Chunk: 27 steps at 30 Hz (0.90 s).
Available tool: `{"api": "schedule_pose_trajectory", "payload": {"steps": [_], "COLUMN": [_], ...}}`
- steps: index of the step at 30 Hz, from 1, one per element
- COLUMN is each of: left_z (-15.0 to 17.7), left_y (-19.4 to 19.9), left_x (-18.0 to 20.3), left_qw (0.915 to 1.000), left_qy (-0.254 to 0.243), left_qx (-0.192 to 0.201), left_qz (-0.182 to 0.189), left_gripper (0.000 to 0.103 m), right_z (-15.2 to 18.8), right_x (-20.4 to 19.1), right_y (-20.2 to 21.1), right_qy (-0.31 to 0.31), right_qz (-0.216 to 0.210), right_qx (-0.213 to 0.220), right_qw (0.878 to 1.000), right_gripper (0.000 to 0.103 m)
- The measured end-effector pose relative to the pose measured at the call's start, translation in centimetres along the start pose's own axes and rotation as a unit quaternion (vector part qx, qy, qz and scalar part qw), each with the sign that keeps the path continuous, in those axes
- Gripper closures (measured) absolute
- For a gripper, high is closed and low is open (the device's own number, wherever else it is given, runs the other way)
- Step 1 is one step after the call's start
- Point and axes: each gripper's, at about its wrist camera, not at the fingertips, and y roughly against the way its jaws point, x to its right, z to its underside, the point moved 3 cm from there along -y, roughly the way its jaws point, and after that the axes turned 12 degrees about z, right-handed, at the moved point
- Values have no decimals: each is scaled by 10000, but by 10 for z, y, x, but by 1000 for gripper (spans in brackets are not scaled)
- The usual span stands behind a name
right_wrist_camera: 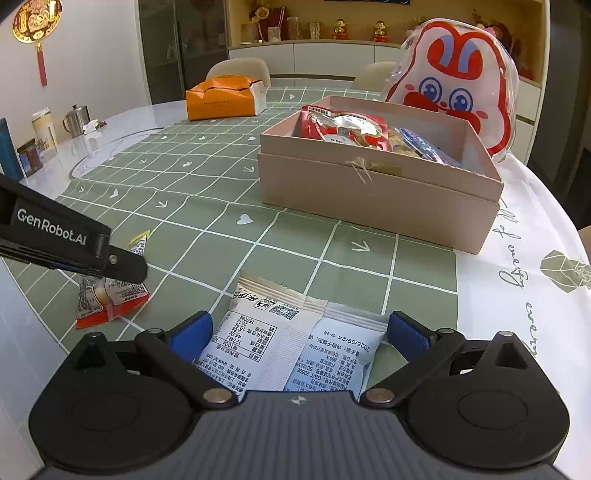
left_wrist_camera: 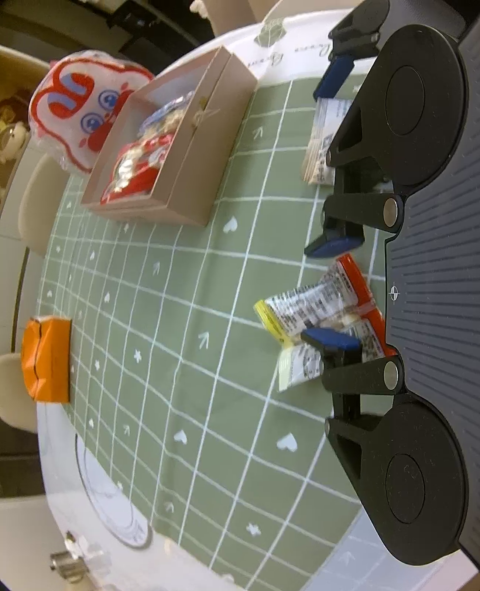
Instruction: Organize snacks
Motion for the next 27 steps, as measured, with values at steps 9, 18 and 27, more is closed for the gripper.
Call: {"api": "schedule_pose_trajectory", "payload": {"steps": [9, 18, 27], "left_z": [11, 6, 2], "left_y": [30, -2, -17], "left_x": [-7, -16, 5], "left_qw": [9978, 9977, 9998], "left_qy": [212, 657, -173], "left_qx": [419, 152, -2], "left_qz": [-459, -41, 17], "left_gripper": [50, 46, 46], "right_z": [0, 1, 1], "right_x": [0, -1, 12], "right_y": [0, -1, 9], "right_qy": [19, 50, 438], "right_qz": [3, 15, -347], "right_qx": [2, -1, 5], "right_qw": [10000, 10000, 9984], "right_gripper": [2, 2, 5]}}
